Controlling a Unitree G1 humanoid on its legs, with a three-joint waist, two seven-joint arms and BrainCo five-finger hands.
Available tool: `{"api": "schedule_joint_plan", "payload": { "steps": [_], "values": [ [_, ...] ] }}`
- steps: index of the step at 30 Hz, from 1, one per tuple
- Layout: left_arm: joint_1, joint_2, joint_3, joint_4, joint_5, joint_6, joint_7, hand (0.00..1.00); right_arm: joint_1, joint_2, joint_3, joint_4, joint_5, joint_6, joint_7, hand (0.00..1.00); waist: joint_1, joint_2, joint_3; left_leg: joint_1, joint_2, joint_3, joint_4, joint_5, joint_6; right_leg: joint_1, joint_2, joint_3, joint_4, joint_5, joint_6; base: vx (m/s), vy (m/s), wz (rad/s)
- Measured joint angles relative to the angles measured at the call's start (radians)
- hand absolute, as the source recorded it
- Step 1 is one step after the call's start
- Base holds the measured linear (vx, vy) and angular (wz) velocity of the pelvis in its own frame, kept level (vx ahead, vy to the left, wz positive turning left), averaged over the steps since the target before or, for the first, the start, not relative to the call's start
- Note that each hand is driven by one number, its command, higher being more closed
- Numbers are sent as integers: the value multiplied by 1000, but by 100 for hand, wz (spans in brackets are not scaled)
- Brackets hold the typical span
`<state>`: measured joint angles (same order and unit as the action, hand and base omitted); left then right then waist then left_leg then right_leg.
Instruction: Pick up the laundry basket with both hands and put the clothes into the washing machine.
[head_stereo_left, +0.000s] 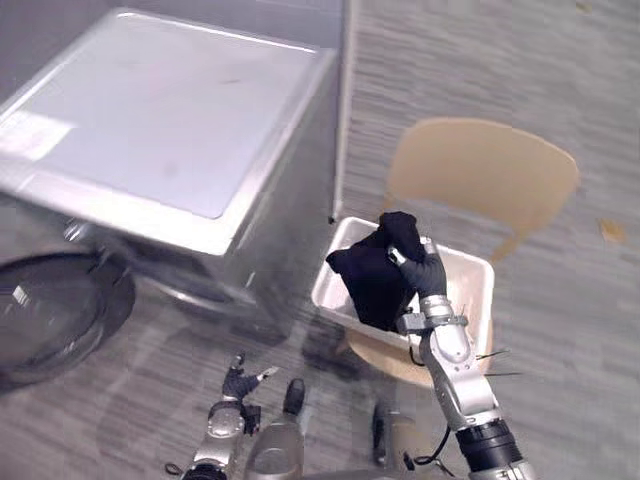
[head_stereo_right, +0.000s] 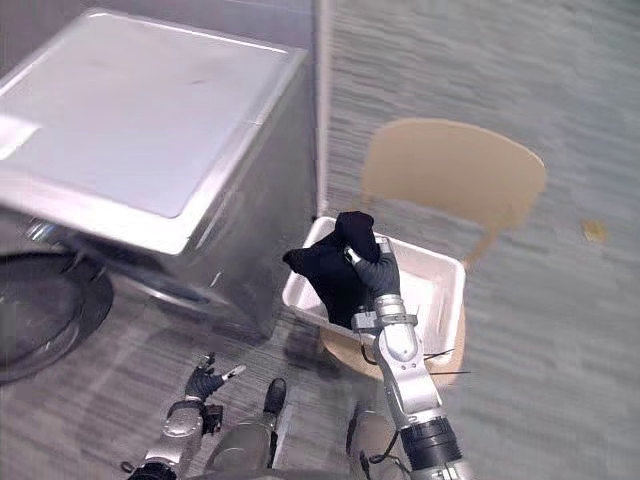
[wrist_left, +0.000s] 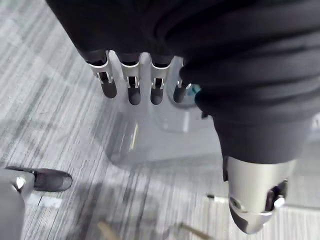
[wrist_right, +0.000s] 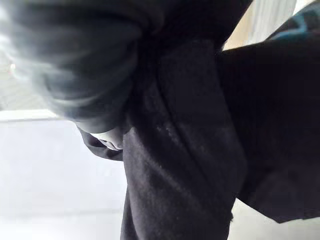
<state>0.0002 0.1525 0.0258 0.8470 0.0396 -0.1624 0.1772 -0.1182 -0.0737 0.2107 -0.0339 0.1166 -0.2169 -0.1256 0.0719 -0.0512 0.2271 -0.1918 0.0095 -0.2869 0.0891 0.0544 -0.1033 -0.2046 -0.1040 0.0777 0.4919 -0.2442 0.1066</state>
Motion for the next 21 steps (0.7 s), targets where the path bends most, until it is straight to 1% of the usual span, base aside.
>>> {"api": "schedule_joint_plan", "payload": {
  "steps": [1,2,3,4,5,6,7,8,9,10,11,12,13,14,15,16,17,18,20,21],
  "values": [
    [13,-1,18,-28,-2,-1,3,0,-23,-1,12,-1,1,-9,0,100,17,3,0,-12,8,-12,-2,8,-12,12,14,8,-29,-18,-14,-117,-295,53],
    [34,-12,26,-65,-8,-1,10,0,-56,-4,24,-4,12,-17,-1,100,33,24,-3,-38,27,-33,-5,20,-31,12,35,1,-60,-41,-31,-171,-263,44],
    [62,-32,20,-104,-28,-1,22,0,-74,-12,31,-11,36,-22,-2,100,44,52,-5,-61,43,-70,-10,34,-49,0,51,-42,-51,-40,-37,-229,-302,59],
    [79,-51,19,-140,-38,-2,25,0,-75,-21,33,-20,50,-26,-7,100,45,63,-11,-71,48,-94,-24,50,-53,-17,65,-67,-30,-46,-50,-204,-234,69],
    [97,-68,14,-184,-49,-1,28,0,-78,-35,34,-27,60,-28,-8,100,46,76,-17,-82,56,-110,-41,62,-39,-31,74,-91,-10,-48,-63,-211,-242,96],
    [120,-93,-19,-269,-74,-2,32,0,-91,-55,32,-31,63,-34,-15,100,45,110,-20,-85,98,-53,-129,33,45,-33,85,-157,-25,-25,-100,-209,-232,114],
    [117,-100,-41,-294,-79,-2,32,0,-98,-67,30,-30,64,-34,-26,100,45,118,-21,-87,122,23,-165,-39,139,-20,79,-195,-72,5,-110,-213,-171,135],
    [109,-111,-57,-328,-80,-2,32,0,-115,-72,22,-24,64,-35,-30,100,37,111,-17,-111,123,120,-150,-42,140,-13,47,-233,-114,31,-120,-202,-130,129],
    [110,-122,-80,-384,-79,-7,24,0,-153,-80,15,-8,62,-29,-33,100,30,109,-16,-123,101,212,-50,-7,96,-12,18,-273,-150,65,-129,-212,-86,123],
    [113,-121,-96,-430,-79,-12,19,0,-182,-81,12,-9,61,-27,-39,100,24,109,-17,-111,79,254,63,-2,90,-12,-7,-299,-167,80,-130,-247,-126,95],
    [114,-120,-101,-464,-79,-14,18,0,-198,-81,12,-9,60,-27,-44,100,20,109,-17,-87,68,275,113,-7,88,-11,-16,-311,-179,91,-128,-234,-84,69],
    [113,-119,-103,-520,-78,-31,19,0,-219,-82,12,-10,60,-29,-46,100,19,114,-20,-28,61,299,141,-45,80,-8,-20,-324,-206,112,-127,-203,-29,58],
    [103,-119,-109,-564,-77,-52,21,0,-235,-82,12,-10,58,-30,-46,100,17,123,-27,37,60,322,86,-73,78,-7,-15,-342,-236,128,-122,-141,6,53],
    [95,-119,-116,-579,-77,-62,21,0,-244,-82,11,-10,57,-30,-46,100,16,131,-32,68,63,324,29,-71,74,-7,-8,-351,-249,136,-116,-106,48,55],
    [76,-118,-140,-604,-73,-67,23,0,-258,-82,11,-10,45,-30,-46,100,14,157,-49,101,82,318,-80,-56,48,-5,12,-380,-280,156,-99,-73,57,42],
    [63,-114,-151,-611,-67,-67,25,0,-265,-80,11,-10,37,-30,-47,100,15,160,-51,107,91,312,-106,-46,32,-3,15,-390,-288,169,-103,-100,81,44],
    [31,-99,-181,-618,-65,-69,43,0,-274,-70,15,-10,29,-29,-47,100,22,149,-55,110,86,310,-128,-28,34,9,11,-403,-310,193,-98,-95,98,34],
    [18,-91,-196,-634,-51,-69,51,0,-279,-52,24,-10,28,-29,-46,100,22,143,-58,116,78,295,-128,-24,38,30,7,-412,-330,207,-91,-83,97,31],
    [15,-85,-226,-700,-20,-71,68,0,-297,-21,66,-10,29,-29,-45,100,20,132,-68,136,64,287,-128,-23,40,59,-1,-418,-343,216,-80,-49,96,19],
    [0,-73,-239,-716,6,-81,79,0,-318,-8,94,-10,30,-30,-44,100,22,127,-83,137,59,287,-128,-21,42,62,-5,-417,-347,221,-76,-40,84,8]
  ]
}}
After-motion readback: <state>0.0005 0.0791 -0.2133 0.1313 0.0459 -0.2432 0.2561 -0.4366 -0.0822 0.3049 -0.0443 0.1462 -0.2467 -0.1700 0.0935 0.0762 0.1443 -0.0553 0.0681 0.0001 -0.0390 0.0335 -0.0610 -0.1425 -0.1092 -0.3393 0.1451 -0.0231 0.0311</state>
